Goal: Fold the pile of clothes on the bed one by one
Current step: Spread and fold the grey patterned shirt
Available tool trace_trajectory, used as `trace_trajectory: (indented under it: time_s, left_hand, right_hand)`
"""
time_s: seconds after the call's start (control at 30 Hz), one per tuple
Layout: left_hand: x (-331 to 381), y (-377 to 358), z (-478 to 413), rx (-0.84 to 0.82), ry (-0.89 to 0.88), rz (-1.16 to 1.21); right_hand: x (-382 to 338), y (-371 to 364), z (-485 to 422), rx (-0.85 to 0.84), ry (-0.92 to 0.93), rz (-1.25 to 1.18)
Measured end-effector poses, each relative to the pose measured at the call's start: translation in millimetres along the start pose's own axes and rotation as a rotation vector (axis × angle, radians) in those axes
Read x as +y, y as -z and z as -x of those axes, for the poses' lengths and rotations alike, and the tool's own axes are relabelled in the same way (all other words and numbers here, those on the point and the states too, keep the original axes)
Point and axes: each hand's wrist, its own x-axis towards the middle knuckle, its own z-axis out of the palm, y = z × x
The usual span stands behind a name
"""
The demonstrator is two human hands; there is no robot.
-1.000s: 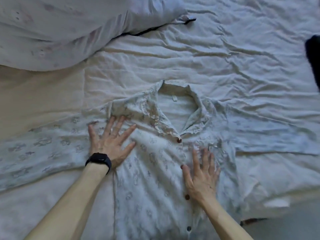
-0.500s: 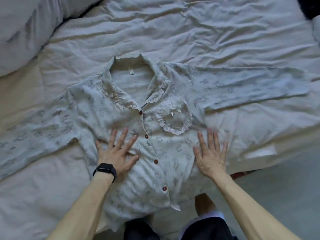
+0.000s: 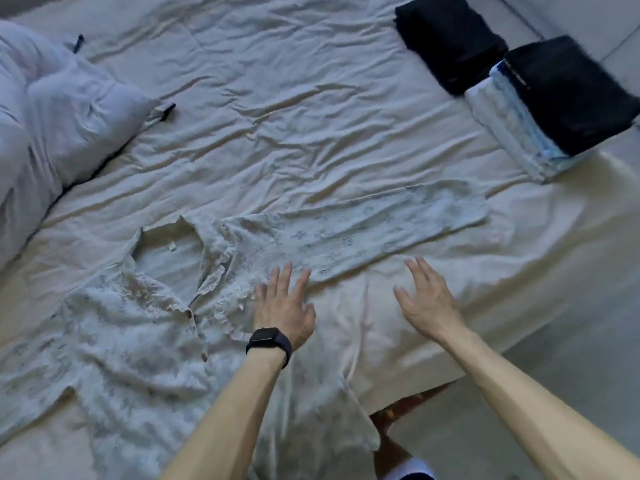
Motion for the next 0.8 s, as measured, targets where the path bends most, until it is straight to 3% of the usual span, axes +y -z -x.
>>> trace_trajectory:
  time_s: [0.13, 0.2, 0.3, 0.47, 0.6, 0.67, 0.73, 0.8]
  left_hand:
    - [67, 5, -71, 0.046, -0.066, -0.019]
    - [91, -1, -103, 0.035, -0.072, -0.041]
    - [115, -16, -144, -0.004, -0.088, -0.102]
    - [126, -38, -191, -0.084, -0.081, -0.112]
    - [129, -31, -197, -0.152, -0.065, -0.046]
    - [142, -10, -190, -0.093, -0.032, 0.321]
    - [158, 25, -177, -0.018, 0.026, 0.959]
    - [167, 64, -164, -0.127, 0.095, 1.41]
  right_hand:
    - [45, 56, -76, 0.239, -0.379, -0.476]
    - [64, 77, -108, 0.33, -0.54, -0.842]
    - [83, 98, -144, 0.316, -0.654, -1.342]
    - [101, 104, -180, 0.178, -0.665, -1.375]
    - [92, 112, -190, 0.229, -0.568, -1.319]
    - [74, 117, -186, 0.177, -0.44, -1.327]
    - [48, 118, -175, 0.059, -0.285, -1.271]
    - [19, 117, -160, -0.032, -0.096, -1.09]
